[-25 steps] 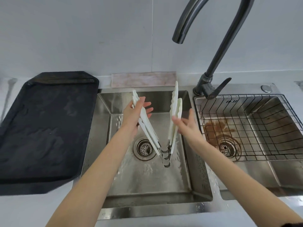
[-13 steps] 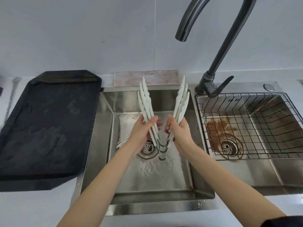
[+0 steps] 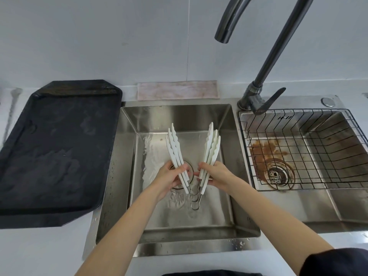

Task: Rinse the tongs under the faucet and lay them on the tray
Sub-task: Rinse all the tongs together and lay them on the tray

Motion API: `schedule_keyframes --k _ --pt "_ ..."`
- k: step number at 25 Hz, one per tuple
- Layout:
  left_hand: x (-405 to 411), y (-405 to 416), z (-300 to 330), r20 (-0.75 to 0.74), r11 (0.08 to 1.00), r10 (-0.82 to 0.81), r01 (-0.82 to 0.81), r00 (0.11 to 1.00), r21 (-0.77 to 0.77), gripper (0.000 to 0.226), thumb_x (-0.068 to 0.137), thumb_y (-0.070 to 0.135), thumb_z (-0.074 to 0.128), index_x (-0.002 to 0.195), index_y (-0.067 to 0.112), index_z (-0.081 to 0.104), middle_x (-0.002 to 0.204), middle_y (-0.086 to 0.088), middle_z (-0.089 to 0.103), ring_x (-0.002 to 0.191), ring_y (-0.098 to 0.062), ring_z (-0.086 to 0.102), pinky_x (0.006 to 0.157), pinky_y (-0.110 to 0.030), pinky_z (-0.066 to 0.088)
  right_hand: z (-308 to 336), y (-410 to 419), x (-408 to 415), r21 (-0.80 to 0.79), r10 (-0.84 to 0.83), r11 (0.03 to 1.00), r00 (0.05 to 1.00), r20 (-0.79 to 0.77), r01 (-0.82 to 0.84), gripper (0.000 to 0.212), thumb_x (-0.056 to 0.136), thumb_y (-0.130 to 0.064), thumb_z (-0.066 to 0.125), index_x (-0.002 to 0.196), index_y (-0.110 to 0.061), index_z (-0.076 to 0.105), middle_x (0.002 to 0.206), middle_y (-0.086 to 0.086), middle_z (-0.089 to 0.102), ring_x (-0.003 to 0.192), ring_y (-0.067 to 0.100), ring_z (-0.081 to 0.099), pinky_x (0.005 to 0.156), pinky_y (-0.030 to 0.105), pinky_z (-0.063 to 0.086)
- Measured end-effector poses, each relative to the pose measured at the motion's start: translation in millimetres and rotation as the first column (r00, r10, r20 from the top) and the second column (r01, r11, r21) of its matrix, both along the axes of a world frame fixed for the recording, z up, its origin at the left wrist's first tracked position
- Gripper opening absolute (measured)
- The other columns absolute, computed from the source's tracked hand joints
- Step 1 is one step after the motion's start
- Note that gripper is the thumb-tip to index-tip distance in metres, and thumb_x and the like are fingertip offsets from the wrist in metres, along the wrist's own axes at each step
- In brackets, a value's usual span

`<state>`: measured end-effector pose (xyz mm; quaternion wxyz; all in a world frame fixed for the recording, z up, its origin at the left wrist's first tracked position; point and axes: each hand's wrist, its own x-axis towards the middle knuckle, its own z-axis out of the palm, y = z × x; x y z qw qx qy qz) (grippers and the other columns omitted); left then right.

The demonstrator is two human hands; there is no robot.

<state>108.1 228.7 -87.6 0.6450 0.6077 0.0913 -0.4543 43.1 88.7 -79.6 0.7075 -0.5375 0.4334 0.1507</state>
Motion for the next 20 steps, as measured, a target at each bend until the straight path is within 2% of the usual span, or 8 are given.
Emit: schedule_keyframes --k 3,5,7,10,14,16,18,20 --pt "1 4 -3 -0.028 1.000 0.020 -0.020 0.999 0.015 0.021 0.091 0.011 0.055 0.111 0.011 0.053 0.095 -0.007 0.065 0.082 -0.017 0.067 0.064 -0.026 0.058 1 0 0 -0.125 0.113 0.986 0.994 0.002 -0.112 0.014 0.093 -0.022 0.055 0.092 -0.008 0.054 0.078 0.005 0.061 0.092 0.025 0.063 0.087 0.037 0.055" --pt "1 5 -3 -0.072 0.999 0.035 -0.035 0.997 0.006 0.027 0.092 0.016 0.053 0.118 0.009 0.051 0.094 -0.008 0.065 0.081 -0.017 0.066 0.057 -0.024 0.058 2 0 2 -0.106 0.095 0.990 0.995 -0.020 -0.097 0.018 0.092 -0.025 0.057 0.095 -0.007 0.054 0.077 0.005 0.061 0.087 0.024 0.063 0.080 0.033 0.056" --pt "2 5 -3 -0.106 0.997 0.068 -0.072 0.992 -0.035 0.027 0.093 0.012 0.052 0.120 0.008 0.049 0.096 -0.007 0.065 0.085 -0.018 0.065 0.064 -0.029 0.057 1 1 3 -0.090 0.067 0.994 0.998 0.005 -0.067 0.019 0.092 -0.020 0.056 0.101 -0.004 0.053 0.078 0.006 0.061 0.082 0.022 0.062 0.076 0.030 0.055" --pt "6 6 -2 -0.077 0.996 0.052 -0.057 0.996 -0.061 0.024 0.093 0.005 0.050 0.116 0.011 0.048 0.101 -0.005 0.065 0.090 -0.020 0.065 0.077 -0.035 0.054 0 0 1 -0.079 0.074 0.994 0.996 0.054 -0.069 0.015 0.093 -0.014 0.055 0.102 -0.002 0.055 0.079 0.007 0.062 0.077 0.018 0.062 0.072 0.025 0.054" --pt "10 8 0 -0.015 1.000 0.009 -0.009 1.000 -0.026 0.018 0.093 0.007 0.051 0.108 0.016 0.053 0.102 -0.005 0.066 0.090 -0.020 0.067 0.076 -0.034 0.056 1 0 3 -0.109 0.077 0.992 0.996 0.044 -0.071 0.019 0.091 -0.016 0.058 0.103 -0.001 0.057 0.080 0.007 0.064 0.075 0.016 0.064 0.070 0.025 0.056" --pt "14 11 2 0.009 0.999 0.023 -0.023 1.000 -0.033 0.021 0.092 0.005 0.052 0.110 0.015 0.053 0.104 -0.006 0.066 0.091 -0.019 0.067 0.078 -0.033 0.056 3 3 10 -0.176 0.103 0.980 0.994 0.046 -0.094 0.028 0.089 -0.014 0.061 0.111 0.003 0.056 0.086 0.011 0.066 0.079 0.021 0.066 0.076 0.032 0.058" --pt "20 16 8 0.031 0.998 0.060 -0.058 0.998 -0.038 0.017 0.091 0.004 0.053 0.102 0.016 0.056 0.101 -0.006 0.066 0.090 -0.019 0.066 0.078 -0.033 0.055 10 6 19 -0.202 0.114 0.974 0.991 0.065 -0.099 0.030 0.088 -0.013 0.062 0.113 0.001 0.054 0.091 0.013 0.065 0.083 0.023 0.066 0.082 0.036 0.057" --pt "30 22 18 0.063 0.995 0.089 -0.087 0.994 -0.039 0.014 0.091 0.004 0.053 0.098 0.016 0.057 0.096 -0.005 0.065 0.087 -0.018 0.066 0.073 -0.032 0.057 21 10 31 -0.196 0.126 0.975 0.987 0.095 -0.106 0.023 0.088 -0.011 0.061 0.108 -0.003 0.052 0.091 0.012 0.064 0.085 0.023 0.065 0.075 0.032 0.057"
